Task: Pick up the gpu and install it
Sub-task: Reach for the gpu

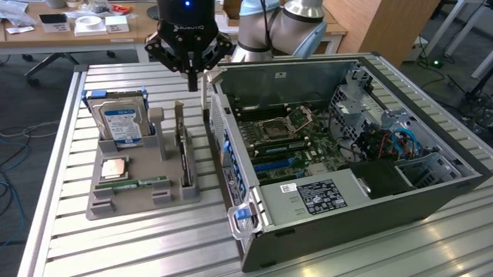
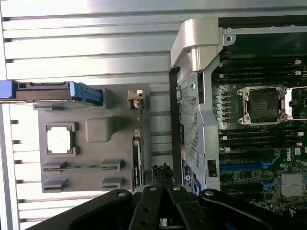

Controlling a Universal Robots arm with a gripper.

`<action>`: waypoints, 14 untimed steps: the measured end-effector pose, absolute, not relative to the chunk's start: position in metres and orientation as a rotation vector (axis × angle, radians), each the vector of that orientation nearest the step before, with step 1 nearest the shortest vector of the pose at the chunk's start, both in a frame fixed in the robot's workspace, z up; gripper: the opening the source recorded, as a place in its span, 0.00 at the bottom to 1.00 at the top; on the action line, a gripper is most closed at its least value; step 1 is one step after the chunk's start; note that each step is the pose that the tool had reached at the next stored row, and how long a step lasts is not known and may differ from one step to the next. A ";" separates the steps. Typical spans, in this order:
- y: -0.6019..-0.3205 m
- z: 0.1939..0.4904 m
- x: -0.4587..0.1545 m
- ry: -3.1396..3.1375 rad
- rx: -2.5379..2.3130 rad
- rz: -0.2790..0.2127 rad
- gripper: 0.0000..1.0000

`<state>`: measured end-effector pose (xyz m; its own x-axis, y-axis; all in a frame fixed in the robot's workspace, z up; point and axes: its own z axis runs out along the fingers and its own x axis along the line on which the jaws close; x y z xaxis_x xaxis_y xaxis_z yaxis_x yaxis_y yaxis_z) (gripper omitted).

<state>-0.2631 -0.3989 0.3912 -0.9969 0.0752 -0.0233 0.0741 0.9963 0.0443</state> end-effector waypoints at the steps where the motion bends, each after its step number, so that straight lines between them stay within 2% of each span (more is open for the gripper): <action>1: -0.399 0.391 -0.264 3.114 0.117 0.068 0.11; 14: -0.399 0.390 -0.275 3.114 0.117 0.067 0.11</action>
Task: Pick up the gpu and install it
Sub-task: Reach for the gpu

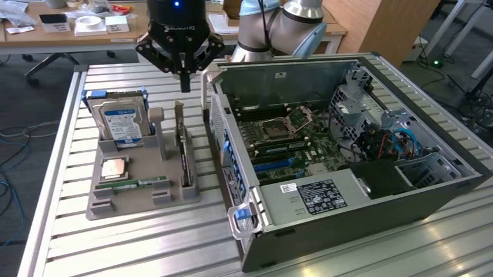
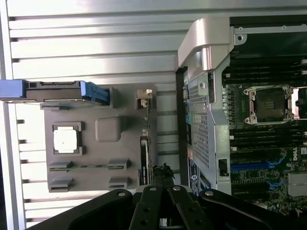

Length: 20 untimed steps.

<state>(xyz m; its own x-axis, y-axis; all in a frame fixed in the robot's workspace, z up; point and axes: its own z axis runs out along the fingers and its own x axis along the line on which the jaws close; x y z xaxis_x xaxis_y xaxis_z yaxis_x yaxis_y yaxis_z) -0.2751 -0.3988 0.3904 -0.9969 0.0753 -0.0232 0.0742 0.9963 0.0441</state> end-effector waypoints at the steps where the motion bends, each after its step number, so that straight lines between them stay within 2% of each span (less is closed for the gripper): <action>1: -0.399 0.390 -0.276 3.114 0.117 0.067 0.11; 20: -0.399 0.388 -0.291 3.115 0.117 0.066 0.11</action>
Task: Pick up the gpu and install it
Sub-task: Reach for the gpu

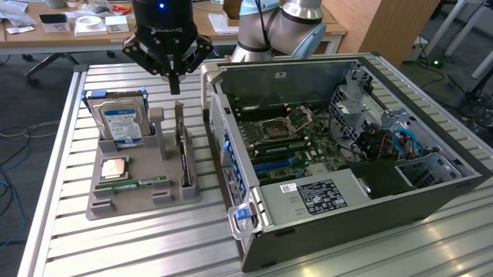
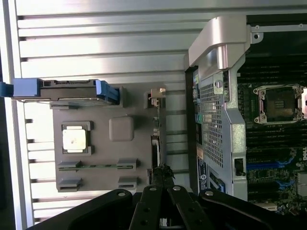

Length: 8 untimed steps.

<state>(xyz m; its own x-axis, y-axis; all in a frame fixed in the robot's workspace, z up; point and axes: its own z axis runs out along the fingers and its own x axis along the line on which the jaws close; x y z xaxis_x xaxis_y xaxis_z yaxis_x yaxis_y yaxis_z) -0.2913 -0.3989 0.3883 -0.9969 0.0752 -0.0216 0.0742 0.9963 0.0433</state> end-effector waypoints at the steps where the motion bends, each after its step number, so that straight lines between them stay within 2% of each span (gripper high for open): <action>1: -0.399 0.388 -0.291 3.115 0.117 0.066 0.11; 8: -0.399 0.388 -0.291 3.115 0.117 0.066 0.11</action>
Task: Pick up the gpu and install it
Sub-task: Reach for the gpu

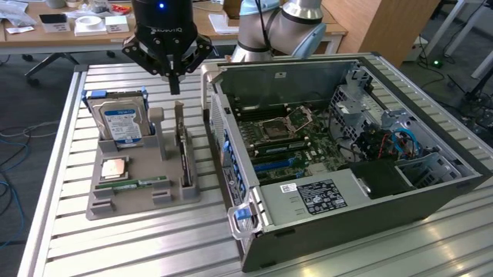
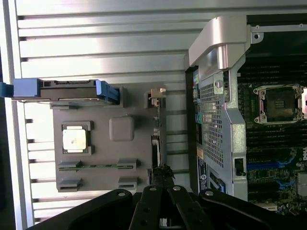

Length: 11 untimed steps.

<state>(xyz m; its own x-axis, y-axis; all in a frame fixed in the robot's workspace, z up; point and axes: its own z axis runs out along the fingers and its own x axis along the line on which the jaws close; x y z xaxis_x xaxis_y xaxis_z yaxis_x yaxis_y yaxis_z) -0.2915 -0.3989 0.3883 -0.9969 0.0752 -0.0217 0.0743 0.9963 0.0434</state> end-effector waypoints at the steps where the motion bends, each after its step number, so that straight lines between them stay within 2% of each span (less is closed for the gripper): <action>1: -0.399 0.388 -0.292 3.115 0.117 0.066 0.11; 11: -0.409 0.388 -0.292 3.115 0.117 0.066 0.11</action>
